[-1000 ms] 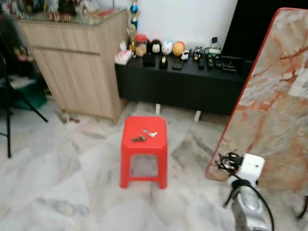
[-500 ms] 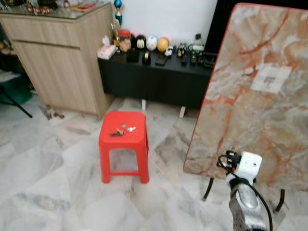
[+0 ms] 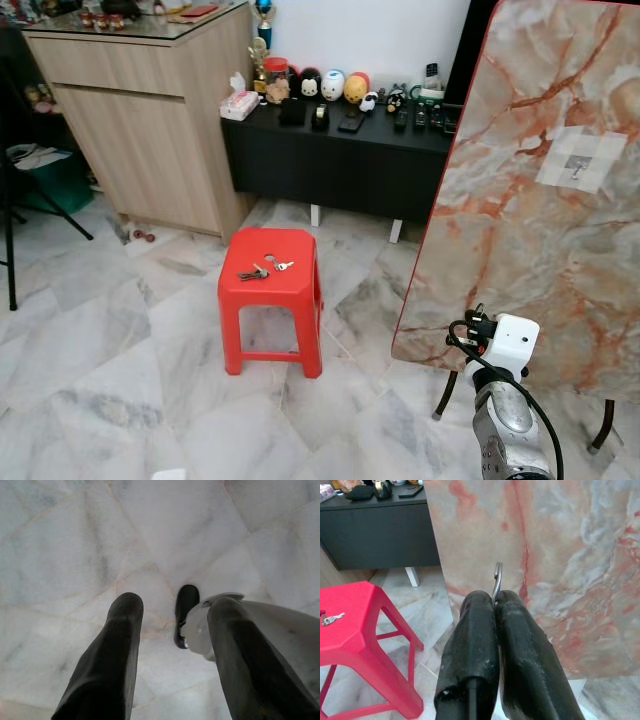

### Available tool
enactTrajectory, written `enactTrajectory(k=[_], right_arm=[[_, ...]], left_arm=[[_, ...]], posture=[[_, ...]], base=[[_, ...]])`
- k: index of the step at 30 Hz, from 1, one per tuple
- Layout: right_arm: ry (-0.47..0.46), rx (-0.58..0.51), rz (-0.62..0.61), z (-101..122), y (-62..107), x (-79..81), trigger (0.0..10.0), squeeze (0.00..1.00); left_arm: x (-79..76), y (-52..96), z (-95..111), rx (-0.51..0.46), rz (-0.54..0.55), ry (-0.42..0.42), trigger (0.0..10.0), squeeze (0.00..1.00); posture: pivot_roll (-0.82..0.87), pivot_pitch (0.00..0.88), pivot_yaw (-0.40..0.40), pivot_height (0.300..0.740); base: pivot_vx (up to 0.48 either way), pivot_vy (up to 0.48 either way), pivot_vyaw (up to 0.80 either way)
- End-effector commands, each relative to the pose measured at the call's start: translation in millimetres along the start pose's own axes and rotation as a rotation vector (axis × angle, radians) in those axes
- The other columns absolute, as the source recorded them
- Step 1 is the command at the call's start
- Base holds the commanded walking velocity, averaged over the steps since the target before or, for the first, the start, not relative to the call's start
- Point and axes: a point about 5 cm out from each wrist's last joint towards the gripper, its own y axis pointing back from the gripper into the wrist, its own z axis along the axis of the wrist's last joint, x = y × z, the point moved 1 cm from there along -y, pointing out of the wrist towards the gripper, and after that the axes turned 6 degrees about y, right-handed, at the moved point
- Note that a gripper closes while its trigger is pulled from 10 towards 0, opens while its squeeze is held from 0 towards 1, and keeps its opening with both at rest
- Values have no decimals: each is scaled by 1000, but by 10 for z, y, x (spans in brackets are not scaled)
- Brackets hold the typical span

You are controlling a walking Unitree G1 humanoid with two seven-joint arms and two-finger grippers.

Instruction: Hang keys on a hook

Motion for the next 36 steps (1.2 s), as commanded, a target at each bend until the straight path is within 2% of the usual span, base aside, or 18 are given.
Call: enactTrajectory(k=[1,5,11,19,24,36], right_arm=[[-4,-36,2,90,-39,11,10000,0],[-29,-51,-2,137,-66,42,10000,0],[-36,-62,6,147,-65,63,10000,0],[-33,-65,11,150,-63,69,10000,0],[-20,-91,22,208,-88,102,10000,0],[-35,-104,29,267,-133,148,10000,0]], left_arm=[[40,35,-125,35,-1,21,10000,0],[184,104,-262,62,3,7,10000,0],[184,120,-313,74,3,3,10000,0],[13,85,-309,81,-15,3,10000,0],[-140,52,-268,69,-38,2,10000,0],[-278,19,-200,50,-52,5,10000,0]], posture=[[139,0,-54,740],[130,0,-43,740],[128,0,-40,740],[123,0,-40,740],[131,0,-47,740],[139,0,-55,740]], base=[[0,0,0],[0,0,0],[82,0,0],[299,0,-641],[307,0,0],[319,0,0]])
